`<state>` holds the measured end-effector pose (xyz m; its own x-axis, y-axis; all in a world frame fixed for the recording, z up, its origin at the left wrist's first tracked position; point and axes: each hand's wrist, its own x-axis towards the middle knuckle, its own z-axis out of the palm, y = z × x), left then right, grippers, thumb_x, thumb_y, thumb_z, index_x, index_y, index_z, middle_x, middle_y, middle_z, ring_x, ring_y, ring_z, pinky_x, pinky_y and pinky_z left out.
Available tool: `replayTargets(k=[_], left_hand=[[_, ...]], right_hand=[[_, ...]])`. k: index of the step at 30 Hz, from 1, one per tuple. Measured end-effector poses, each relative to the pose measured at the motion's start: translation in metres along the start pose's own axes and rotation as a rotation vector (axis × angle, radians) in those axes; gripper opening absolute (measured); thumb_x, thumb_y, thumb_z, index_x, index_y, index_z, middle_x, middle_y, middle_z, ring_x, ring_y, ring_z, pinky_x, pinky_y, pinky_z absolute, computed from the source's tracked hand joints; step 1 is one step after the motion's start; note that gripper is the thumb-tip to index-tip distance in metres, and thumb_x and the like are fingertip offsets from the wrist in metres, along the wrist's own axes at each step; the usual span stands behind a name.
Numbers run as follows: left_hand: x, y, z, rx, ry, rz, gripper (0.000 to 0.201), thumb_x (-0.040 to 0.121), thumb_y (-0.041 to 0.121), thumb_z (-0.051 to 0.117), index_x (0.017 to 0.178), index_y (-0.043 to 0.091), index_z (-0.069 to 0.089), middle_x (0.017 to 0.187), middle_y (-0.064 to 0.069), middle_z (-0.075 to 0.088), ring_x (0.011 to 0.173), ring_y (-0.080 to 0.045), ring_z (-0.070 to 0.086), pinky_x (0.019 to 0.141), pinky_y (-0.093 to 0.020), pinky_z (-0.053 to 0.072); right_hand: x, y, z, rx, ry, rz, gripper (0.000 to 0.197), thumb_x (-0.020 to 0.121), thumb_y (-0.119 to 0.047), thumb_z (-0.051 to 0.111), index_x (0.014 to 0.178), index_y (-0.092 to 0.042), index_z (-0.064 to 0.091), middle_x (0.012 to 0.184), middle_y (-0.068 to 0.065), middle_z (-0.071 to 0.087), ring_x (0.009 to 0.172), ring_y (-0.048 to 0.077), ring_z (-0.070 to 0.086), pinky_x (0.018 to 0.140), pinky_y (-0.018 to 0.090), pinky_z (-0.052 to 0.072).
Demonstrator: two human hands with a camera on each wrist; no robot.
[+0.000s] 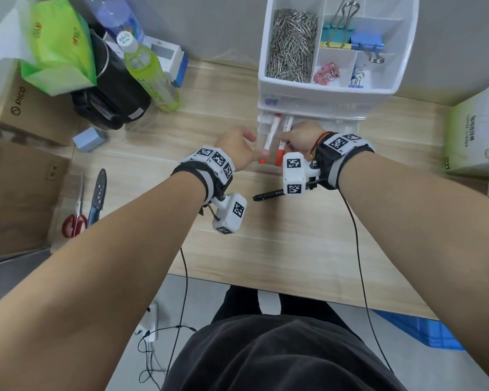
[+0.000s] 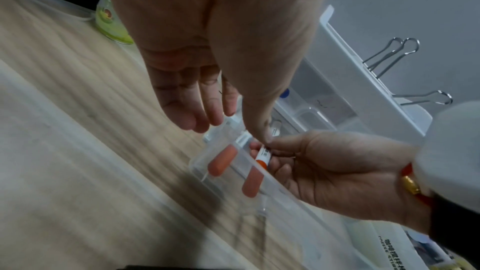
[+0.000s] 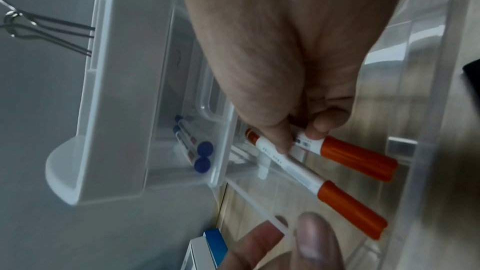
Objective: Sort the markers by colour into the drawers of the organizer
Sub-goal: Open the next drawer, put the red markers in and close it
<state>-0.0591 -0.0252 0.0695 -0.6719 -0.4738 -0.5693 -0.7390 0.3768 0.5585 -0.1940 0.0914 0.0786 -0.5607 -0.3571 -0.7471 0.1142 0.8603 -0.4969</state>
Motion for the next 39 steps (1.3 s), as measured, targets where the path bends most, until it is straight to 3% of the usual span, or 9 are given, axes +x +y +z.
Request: replayTargets(k=[3,7,11,15,19,23,27,30,39], left_hand=[[-0.002,0.001,0.003,-0.016,-0.072,0.014,0.08,0.065,0.052,0.084,0.13,0.021,0.051,0.099,0.004,0.061,0.093,-0.015,0.059,0.081,-0.027,0.044],[0.001,0.003,0.008,0.047,-0.127,0.029,0.096,0.056,0.049,0.09,0.136,0.019,0.046,0.107,0.003,0.06,0.099,-0.017,0.06,0.086,-0.032,0.049],[0.006,0.004,0.011,0.091,-0.116,0.028,0.094,0.056,0.044,0.092,0.134,0.02,0.048,0.107,0.003,0.061,0.099,-0.018,0.061,0.091,-0.035,0.051],[0.007,0.004,0.009,0.081,-0.079,0.056,0.104,0.054,0.043,0.092,0.14,0.022,0.039,0.104,0.004,0.059,0.095,-0.017,0.06,0.08,-0.028,0.047],[0.013,0.009,0.006,0.104,-0.047,0.034,0.107,0.062,0.034,0.091,0.147,0.019,0.028,0.102,0.004,0.056,0.094,-0.017,0.059,0.078,-0.027,0.046],[0.014,0.014,0.004,0.13,-0.076,-0.02,0.118,0.06,0.032,0.092,0.151,0.018,0.018,0.112,-0.004,0.06,0.104,-0.026,0.059,0.096,-0.038,0.048],[0.014,0.021,0.003,0.151,-0.084,-0.055,0.126,0.057,0.034,0.093,0.151,0.023,0.011,0.129,-0.015,0.06,0.117,-0.035,0.058,0.102,-0.051,0.045],[0.013,0.027,0.004,0.127,-0.066,-0.064,0.133,0.059,0.026,0.093,0.153,0.02,-0.001,0.133,-0.02,0.056,0.119,-0.038,0.056,0.104,-0.051,0.043],[0.016,0.031,0.004,0.111,-0.014,-0.074,0.157,0.052,0.026,0.096,0.147,0.03,-0.029,0.117,-0.023,0.064,0.101,-0.036,0.064,0.1,-0.052,0.045]], right_hand=[[0.006,0.001,0.006,0.068,0.014,-0.032,0.023,0.086,-0.022,0.071,0.072,-0.004,0.07,0.069,0.011,0.069,0.066,0.024,0.064,0.071,0.037,0.058],[0.01,0.003,0.011,0.131,0.024,-0.092,0.022,0.079,-0.009,0.07,0.086,0.011,0.073,0.071,0.015,0.07,0.066,0.024,0.062,0.086,0.052,0.059],[0.004,0.001,0.01,0.128,-0.005,-0.094,0.026,0.083,-0.003,0.068,0.101,0.016,0.07,0.088,0.027,0.073,0.071,0.025,0.062,0.088,0.051,0.058],[-0.003,0.002,0.0,0.187,-0.027,-0.085,0.023,0.087,-0.004,0.069,0.108,0.006,0.07,0.091,0.017,0.07,0.069,0.021,0.064,0.087,0.042,0.059],[-0.012,0.014,-0.023,0.134,-0.015,-0.095,0.02,0.086,-0.005,0.068,0.099,0.01,0.071,0.087,0.025,0.07,0.073,0.026,0.062,0.085,0.043,0.059],[-0.024,0.026,-0.054,0.042,-0.075,-0.043,0.015,0.088,-0.011,0.07,0.087,0.004,0.072,0.073,0.016,0.07,0.057,0.02,0.058,0.056,0.026,0.052],[-0.036,0.045,-0.088,-0.153,-0.19,0.069,0.024,0.088,-0.028,0.073,0.077,-0.007,0.078,0.081,0.008,0.079,0.068,0.018,0.067,0.084,0.036,0.055],[-0.042,0.057,-0.103,-0.496,-0.28,0.182,0.056,0.064,-0.056,0.079,0.094,-0.008,0.079,0.099,0.01,0.078,0.084,0.024,0.071,0.098,0.043,0.051],[-0.04,0.062,-0.11,-0.734,-0.183,0.17,0.069,0.055,-0.07,0.076,0.09,-0.01,0.076,0.076,0.007,0.074,0.067,0.025,0.061,0.078,0.038,0.054]])
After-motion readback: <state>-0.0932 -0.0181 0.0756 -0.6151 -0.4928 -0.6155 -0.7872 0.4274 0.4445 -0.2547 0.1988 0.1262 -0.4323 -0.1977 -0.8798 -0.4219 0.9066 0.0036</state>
